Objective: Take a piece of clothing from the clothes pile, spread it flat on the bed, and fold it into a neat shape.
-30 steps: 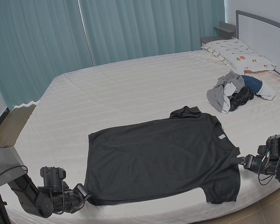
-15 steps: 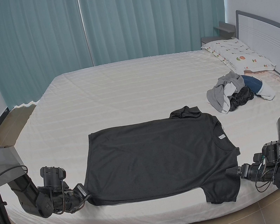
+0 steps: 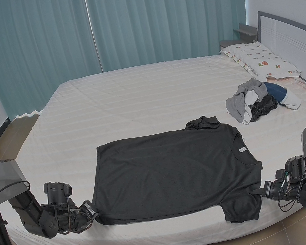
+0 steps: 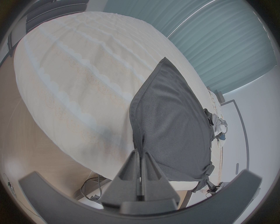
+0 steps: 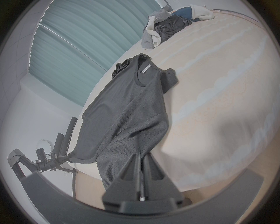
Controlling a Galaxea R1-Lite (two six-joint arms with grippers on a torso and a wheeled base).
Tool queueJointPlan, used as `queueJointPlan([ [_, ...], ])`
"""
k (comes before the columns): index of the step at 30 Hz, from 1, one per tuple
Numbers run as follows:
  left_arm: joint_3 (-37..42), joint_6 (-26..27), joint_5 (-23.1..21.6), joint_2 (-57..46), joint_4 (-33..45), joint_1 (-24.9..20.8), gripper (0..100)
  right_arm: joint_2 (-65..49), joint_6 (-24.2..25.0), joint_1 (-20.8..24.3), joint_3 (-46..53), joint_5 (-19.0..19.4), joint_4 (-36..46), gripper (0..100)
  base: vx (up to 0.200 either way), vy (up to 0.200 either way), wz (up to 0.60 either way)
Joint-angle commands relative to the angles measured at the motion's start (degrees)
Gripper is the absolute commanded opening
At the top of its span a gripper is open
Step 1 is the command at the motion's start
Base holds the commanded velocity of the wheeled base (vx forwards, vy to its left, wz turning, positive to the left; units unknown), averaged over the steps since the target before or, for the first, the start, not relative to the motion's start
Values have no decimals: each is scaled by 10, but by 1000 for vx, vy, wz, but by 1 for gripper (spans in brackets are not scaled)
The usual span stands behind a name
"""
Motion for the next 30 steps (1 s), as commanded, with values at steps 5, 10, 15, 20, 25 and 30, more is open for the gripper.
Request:
queueJointPlan([
  [5, -6, -29, -21, -12, 0, 17, 0, -34, -5, -11, 21, 2, -8, 0, 0, 0, 0],
  [10, -6, -40, -38, -24, 0, 27, 0, -41, -18, -4, 22, 2, -7, 0, 0, 0, 0],
  [15, 18, -45, -31, -33, -1, 31, 0, -62, -46, -2, 63, 2, -7, 0, 0, 0, 0],
  [20, 55, -44, -31, -52, -18, 38, 0, -74, -72, -7, 99, 0, -8, 0, 0, 0, 0],
  [25, 108, -38, -27, -59, -78, 33, 0, -94, -84, -17, 138, 3, -6, 0, 0, 0, 0],
  [30, 134, -38, -25, -55, -117, 33, 0, -95, -87, -17, 138, 2, 0, 0, 0, 0, 0],
])
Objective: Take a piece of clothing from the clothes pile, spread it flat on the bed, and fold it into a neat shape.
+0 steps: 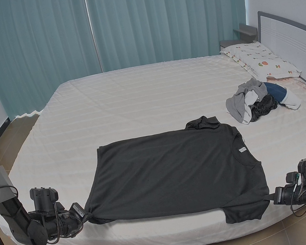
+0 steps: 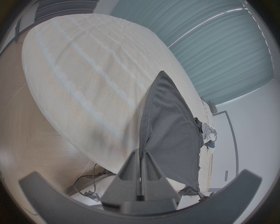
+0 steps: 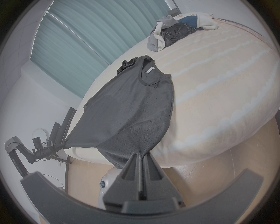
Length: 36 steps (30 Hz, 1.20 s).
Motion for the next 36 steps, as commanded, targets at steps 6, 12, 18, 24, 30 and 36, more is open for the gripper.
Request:
queueJointPlan([
  [6, 57, 45, 3, 0, -14, 0, 0, -51, -14, -4, 14, 1, 58, 0, 0, 0, 0],
  [12, 72, 56, 10, 0, -24, 0, 0, -78, -50, -5, 14, 1, 111, 0, 0, 0, 0],
  [18, 101, 63, 30, 4, -73, -1, 0, -112, -81, -5, 14, 1, 183, 0, 0, 0, 0],
  [24, 149, 123, 30, 2, -99, 0, 0, -164, -106, -5, 14, 2, 258, 0, 0, 0, 0],
  [30, 175, 136, 30, 0, -114, -1, 0, -197, -129, -5, 14, 3, 315, 0, 0, 0, 0],
  [36, 192, 164, 30, -4, -118, 0, 0, -225, -152, -6, 14, 7, 356, 0, 0, 0, 0],
])
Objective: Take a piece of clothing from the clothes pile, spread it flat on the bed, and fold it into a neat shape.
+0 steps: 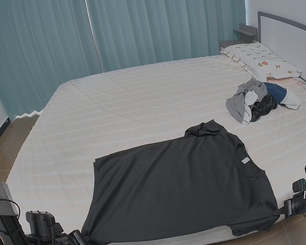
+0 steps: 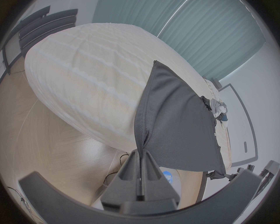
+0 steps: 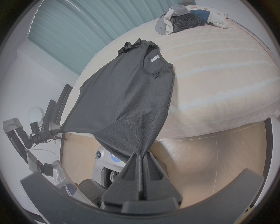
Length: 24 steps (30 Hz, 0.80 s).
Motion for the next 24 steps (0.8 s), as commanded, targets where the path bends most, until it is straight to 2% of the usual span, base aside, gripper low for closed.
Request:
queueJointPlan([
  [1, 14, 3, 0, -4, 4, 1, 0, -32, -8, -1, 10, 2, 9, 0, 0, 0, 0],
  [6, 14, 12, -4, -46, 69, -1, 0, -37, -16, -1, 10, 2, 29, 0, 0, 0, 0],
  [16, 14, 15, -4, -67, 107, -2, 0, -54, -27, -1, 10, 1, 61, 0, 0, 0, 0],
  [19, 14, 64, -5, -70, 153, -2, 0, -58, -44, -2, 10, 1, 66, 0, 0, 0, 0],
  [21, 14, 73, -6, -73, 156, -2, 0, -59, -43, -1, 9, 2, 58, 0, 0, 0, 0],
  [24, 4, 59, -6, -74, 144, -1, 0, -57, -37, -1, -9, 7, 37, 0, 0, 0, 0],
])
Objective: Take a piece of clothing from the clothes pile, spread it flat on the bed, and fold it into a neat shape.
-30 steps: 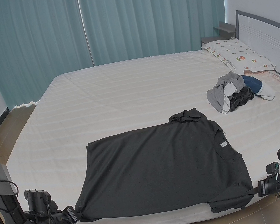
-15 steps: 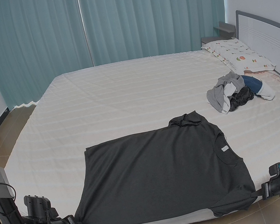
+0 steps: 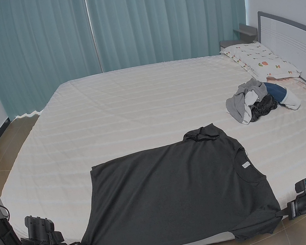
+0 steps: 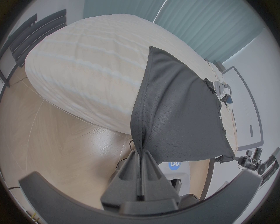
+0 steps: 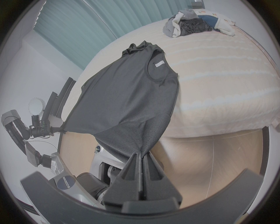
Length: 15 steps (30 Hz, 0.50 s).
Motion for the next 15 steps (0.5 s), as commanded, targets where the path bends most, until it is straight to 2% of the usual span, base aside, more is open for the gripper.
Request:
queueJointPlan([
  [1, -9, -26, 0, -6, -14, 2, 0, 1, 7, 0, -18, 6, -19, 0, 0, 0, 0],
  [5, -56, -146, 0, -29, -29, 2, 0, -2, 50, 4, -61, 8, -20, 0, 0, 0, 0],
  [6, -56, -146, 0, -29, -29, 2, 0, -2, 50, 4, -61, 8, -20, 0, 0, 0, 0],
  [7, -82, -204, 1, -39, -26, 1, 0, -2, 80, 7, -91, 14, -20, 0, 0, 0, 0],
  [9, -104, -240, 1, -38, -26, 1, 0, 1, 105, 8, -118, 14, -20, 0, 0, 0, 0],
  [10, -104, -240, 1, -38, -26, 1, 0, 1, 105, 8, -118, 14, -20, 0, 0, 0, 0],
  [15, -143, -305, 1, -27, -25, 2, 0, 14, 139, 8, -177, 14, -12, 0, 0, 0, 0],
])
